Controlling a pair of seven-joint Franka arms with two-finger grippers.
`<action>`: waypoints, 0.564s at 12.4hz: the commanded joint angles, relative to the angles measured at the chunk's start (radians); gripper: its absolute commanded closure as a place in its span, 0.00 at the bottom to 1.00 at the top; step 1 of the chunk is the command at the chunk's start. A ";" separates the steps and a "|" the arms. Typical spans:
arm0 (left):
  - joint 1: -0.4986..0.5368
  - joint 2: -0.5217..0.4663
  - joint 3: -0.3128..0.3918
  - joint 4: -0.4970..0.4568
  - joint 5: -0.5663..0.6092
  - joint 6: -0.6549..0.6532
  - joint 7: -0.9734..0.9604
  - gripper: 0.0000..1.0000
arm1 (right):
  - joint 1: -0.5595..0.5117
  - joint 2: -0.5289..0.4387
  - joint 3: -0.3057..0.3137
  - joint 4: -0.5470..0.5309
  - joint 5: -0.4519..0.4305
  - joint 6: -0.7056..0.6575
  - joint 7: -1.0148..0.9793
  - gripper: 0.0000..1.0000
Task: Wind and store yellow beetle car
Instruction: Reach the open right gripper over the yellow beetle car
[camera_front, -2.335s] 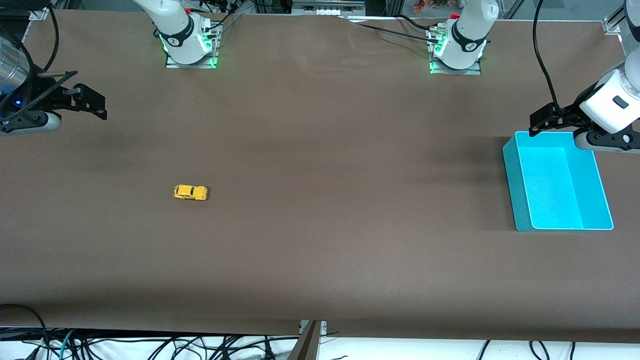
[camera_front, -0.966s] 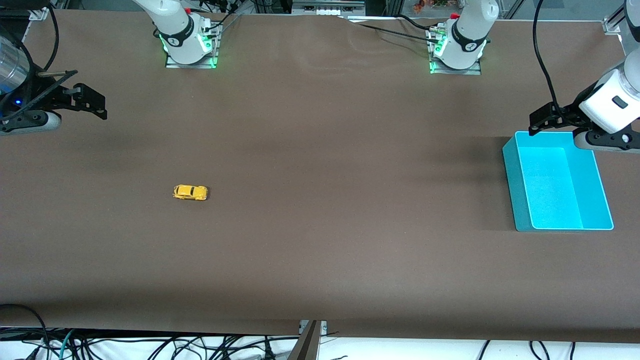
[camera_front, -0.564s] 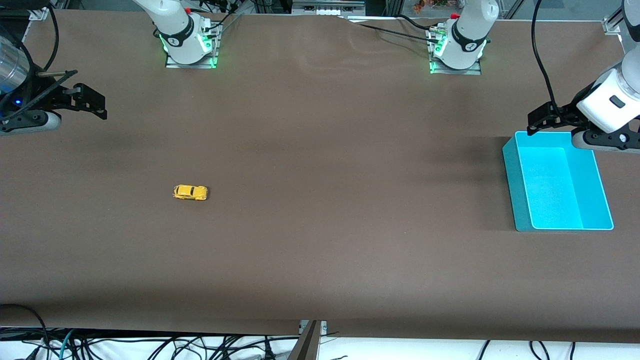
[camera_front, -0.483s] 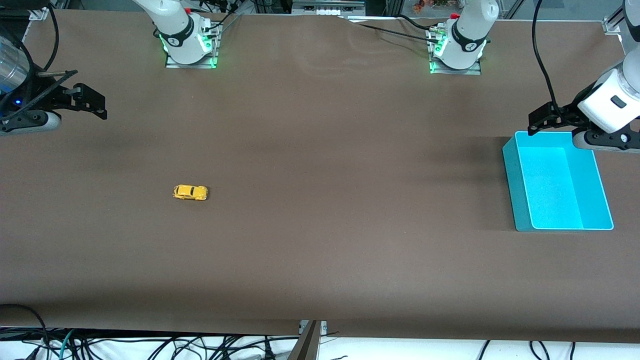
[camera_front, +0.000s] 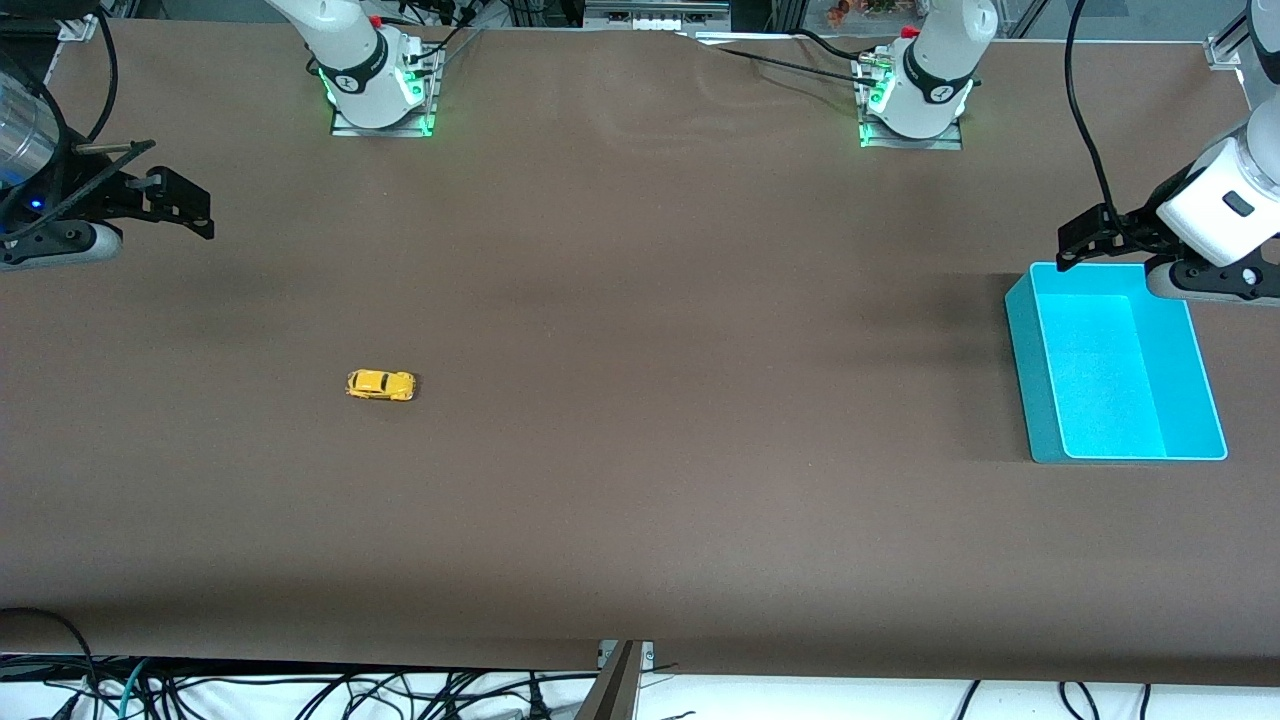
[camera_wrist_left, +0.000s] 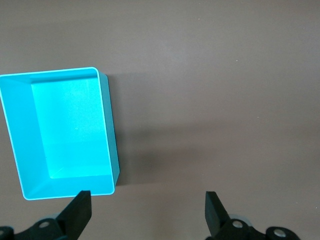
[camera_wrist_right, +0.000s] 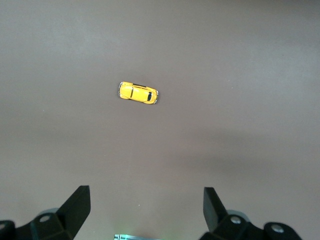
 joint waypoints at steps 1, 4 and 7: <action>-0.005 0.016 -0.006 0.037 -0.005 -0.023 0.002 0.00 | -0.009 -0.005 0.013 0.012 0.001 -0.012 -0.004 0.00; 0.002 0.016 -0.002 0.037 -0.005 -0.022 0.007 0.00 | -0.003 -0.001 0.014 0.008 0.001 -0.017 -0.008 0.00; 0.007 0.016 0.000 0.035 -0.005 -0.023 0.007 0.00 | 0.047 0.015 0.018 -0.031 0.001 -0.018 -0.056 0.00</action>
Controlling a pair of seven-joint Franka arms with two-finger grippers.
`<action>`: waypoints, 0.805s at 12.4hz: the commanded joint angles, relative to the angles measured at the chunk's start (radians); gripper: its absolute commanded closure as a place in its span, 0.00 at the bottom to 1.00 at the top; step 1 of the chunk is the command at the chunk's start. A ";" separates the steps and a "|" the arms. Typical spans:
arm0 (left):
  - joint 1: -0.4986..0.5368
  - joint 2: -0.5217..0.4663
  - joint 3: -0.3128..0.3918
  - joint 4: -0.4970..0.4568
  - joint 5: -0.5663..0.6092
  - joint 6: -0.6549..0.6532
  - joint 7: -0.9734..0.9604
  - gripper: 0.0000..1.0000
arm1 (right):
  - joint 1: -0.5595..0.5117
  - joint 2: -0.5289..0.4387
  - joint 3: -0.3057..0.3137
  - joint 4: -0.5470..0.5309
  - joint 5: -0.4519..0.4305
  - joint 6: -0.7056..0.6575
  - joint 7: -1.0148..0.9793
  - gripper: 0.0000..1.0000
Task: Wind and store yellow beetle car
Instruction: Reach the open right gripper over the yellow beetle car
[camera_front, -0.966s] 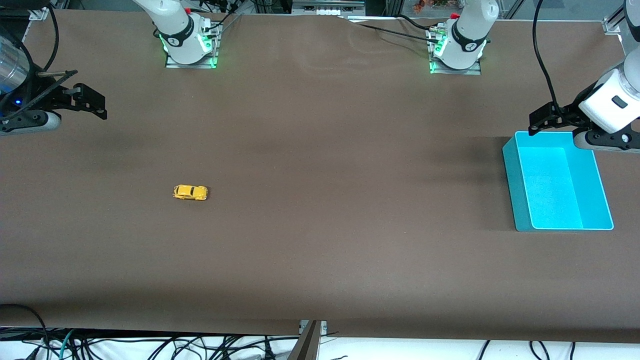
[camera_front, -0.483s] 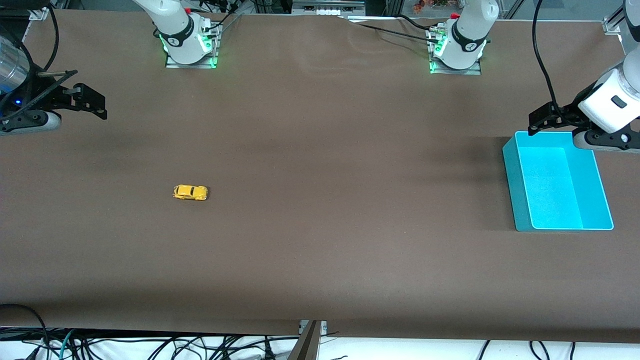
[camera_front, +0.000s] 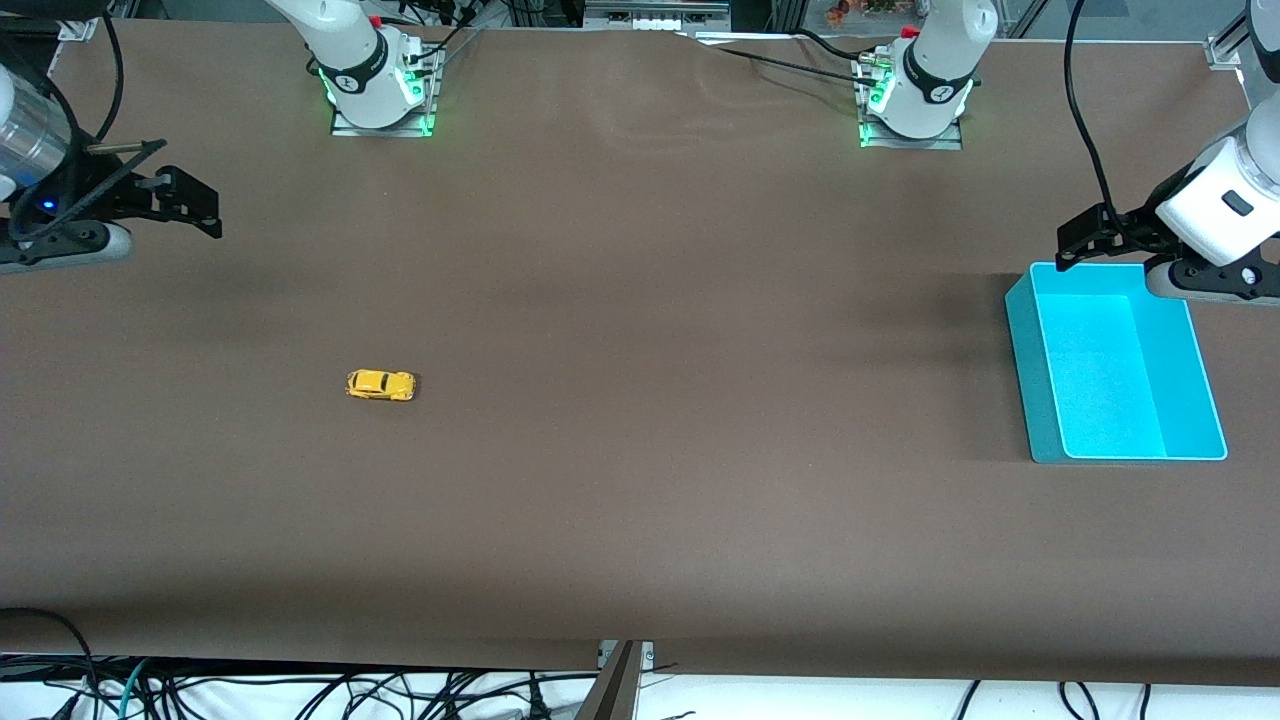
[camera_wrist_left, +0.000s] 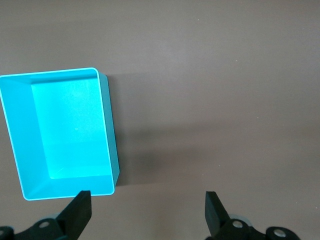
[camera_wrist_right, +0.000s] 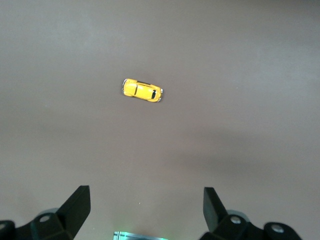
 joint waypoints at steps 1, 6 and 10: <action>0.005 0.014 -0.004 0.034 -0.005 -0.025 0.005 0.00 | 0.039 0.015 0.004 -0.046 0.007 0.002 -0.076 0.00; 0.005 0.016 -0.004 0.034 -0.006 -0.023 0.007 0.00 | 0.082 0.095 0.078 -0.210 0.003 0.228 -0.333 0.00; 0.005 0.016 -0.004 0.034 -0.006 -0.023 0.007 0.00 | 0.070 0.134 0.079 -0.394 0.004 0.456 -0.730 0.00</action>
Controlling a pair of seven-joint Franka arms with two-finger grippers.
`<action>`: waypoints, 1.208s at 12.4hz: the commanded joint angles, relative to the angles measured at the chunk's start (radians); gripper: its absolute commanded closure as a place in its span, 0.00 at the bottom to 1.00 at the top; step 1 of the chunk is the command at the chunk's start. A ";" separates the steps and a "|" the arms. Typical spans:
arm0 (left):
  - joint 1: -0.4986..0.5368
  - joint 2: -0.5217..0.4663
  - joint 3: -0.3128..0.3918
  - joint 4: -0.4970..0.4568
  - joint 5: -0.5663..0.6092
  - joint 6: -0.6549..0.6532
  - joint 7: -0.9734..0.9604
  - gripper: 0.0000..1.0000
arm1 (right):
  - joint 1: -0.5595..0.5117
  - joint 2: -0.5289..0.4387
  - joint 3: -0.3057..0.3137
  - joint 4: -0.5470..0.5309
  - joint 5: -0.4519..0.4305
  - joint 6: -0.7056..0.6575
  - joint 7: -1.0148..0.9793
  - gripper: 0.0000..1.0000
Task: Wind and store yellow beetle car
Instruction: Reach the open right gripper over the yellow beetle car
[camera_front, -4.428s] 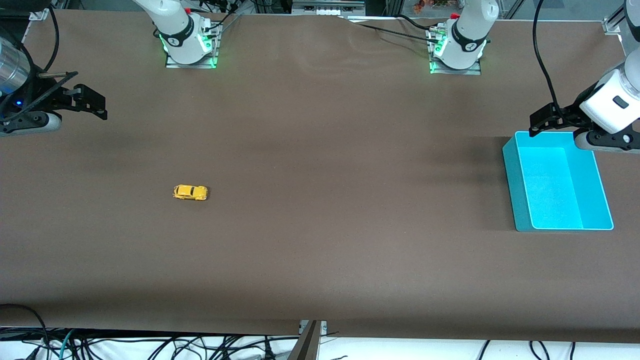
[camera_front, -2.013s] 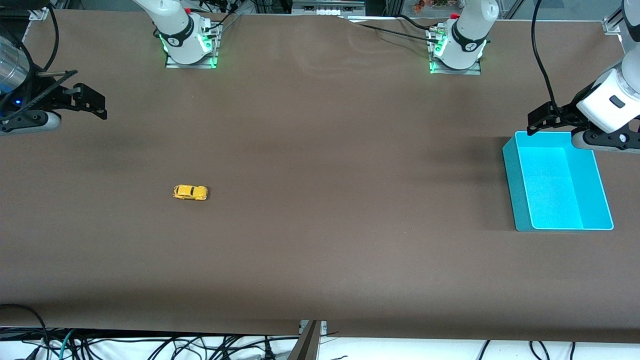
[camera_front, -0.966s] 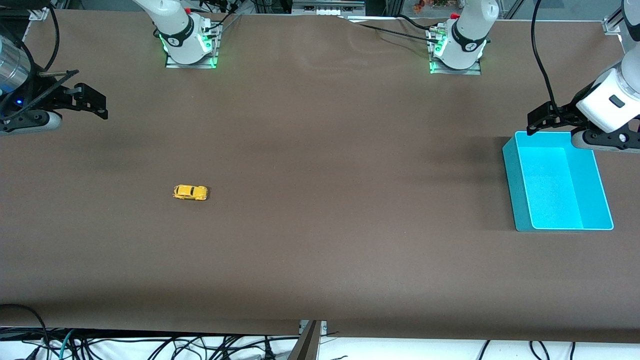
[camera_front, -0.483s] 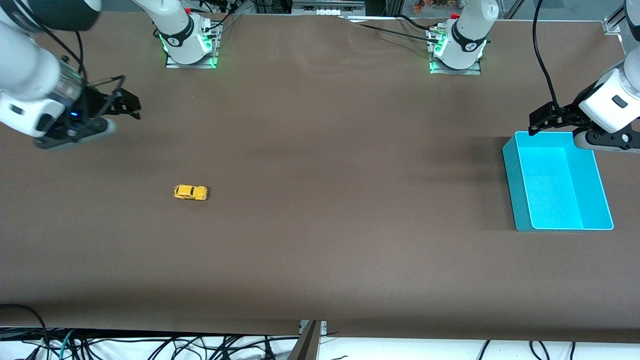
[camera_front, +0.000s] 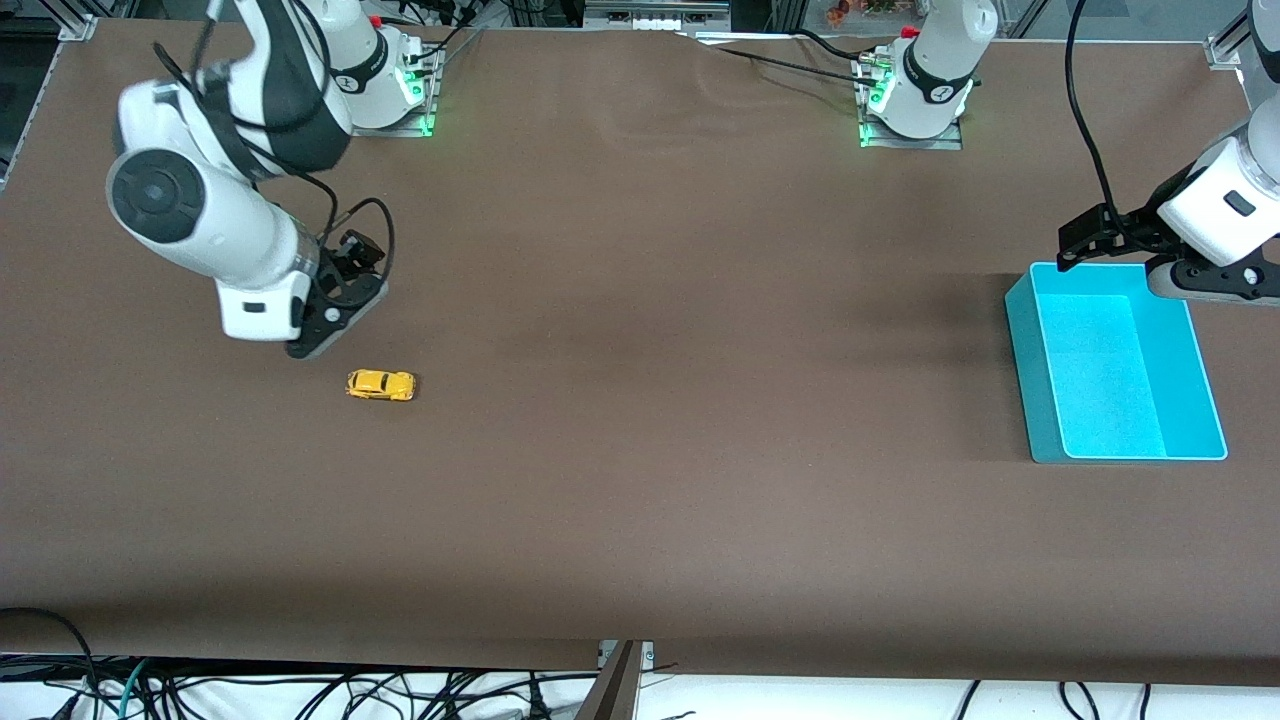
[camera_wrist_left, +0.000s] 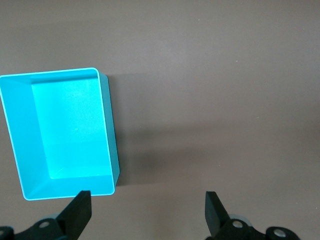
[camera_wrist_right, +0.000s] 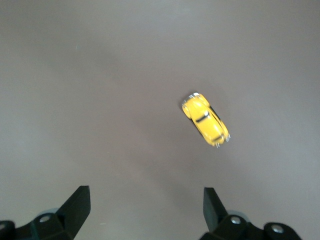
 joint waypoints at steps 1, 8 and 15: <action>0.005 0.015 -0.003 0.033 -0.006 -0.023 0.007 0.00 | -0.035 0.014 0.002 -0.102 0.005 0.129 -0.275 0.00; 0.005 0.015 -0.003 0.033 -0.006 -0.023 0.007 0.00 | -0.124 0.175 0.002 -0.268 0.017 0.560 -0.583 0.00; 0.005 0.015 -0.003 0.033 -0.009 -0.023 0.007 0.00 | -0.126 0.227 0.000 -0.227 0.017 0.625 -0.643 0.01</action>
